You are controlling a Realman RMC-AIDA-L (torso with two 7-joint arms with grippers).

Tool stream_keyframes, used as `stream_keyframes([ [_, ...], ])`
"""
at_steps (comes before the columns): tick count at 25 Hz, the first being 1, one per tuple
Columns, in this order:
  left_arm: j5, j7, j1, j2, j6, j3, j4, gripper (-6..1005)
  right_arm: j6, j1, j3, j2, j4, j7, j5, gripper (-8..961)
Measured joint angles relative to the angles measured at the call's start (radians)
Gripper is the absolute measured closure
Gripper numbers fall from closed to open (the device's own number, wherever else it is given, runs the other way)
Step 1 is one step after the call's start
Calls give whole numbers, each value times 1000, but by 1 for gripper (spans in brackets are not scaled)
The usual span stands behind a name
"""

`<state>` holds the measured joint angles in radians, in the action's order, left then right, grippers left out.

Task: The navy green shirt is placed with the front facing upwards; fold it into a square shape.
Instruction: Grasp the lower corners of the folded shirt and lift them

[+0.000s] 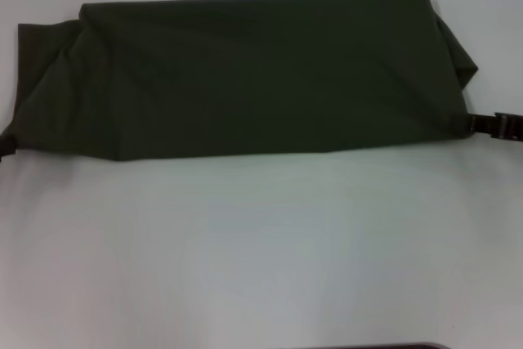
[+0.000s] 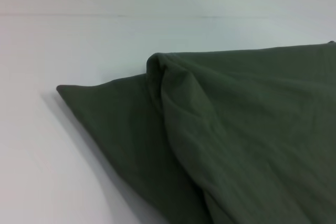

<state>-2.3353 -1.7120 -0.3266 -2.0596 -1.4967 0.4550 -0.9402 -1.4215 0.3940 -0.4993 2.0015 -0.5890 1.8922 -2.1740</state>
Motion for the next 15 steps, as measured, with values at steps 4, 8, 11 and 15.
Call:
stream_keyframes([
  [4,-4,3,25,2,-51,0,-19,959,-59,-58,35,15,-47,-17,1,942],
  [8,-1,7,59,2,-103,-4,-41,958,-93,-111,46,16,-61,-51,0,942],
  [11,3,11,81,-1,-151,-6,-52,957,-121,-142,65,9,-61,-68,-2,942],
  [15,3,12,105,-7,-198,-14,-66,955,-162,-181,73,3,-63,-92,-4,942],
])
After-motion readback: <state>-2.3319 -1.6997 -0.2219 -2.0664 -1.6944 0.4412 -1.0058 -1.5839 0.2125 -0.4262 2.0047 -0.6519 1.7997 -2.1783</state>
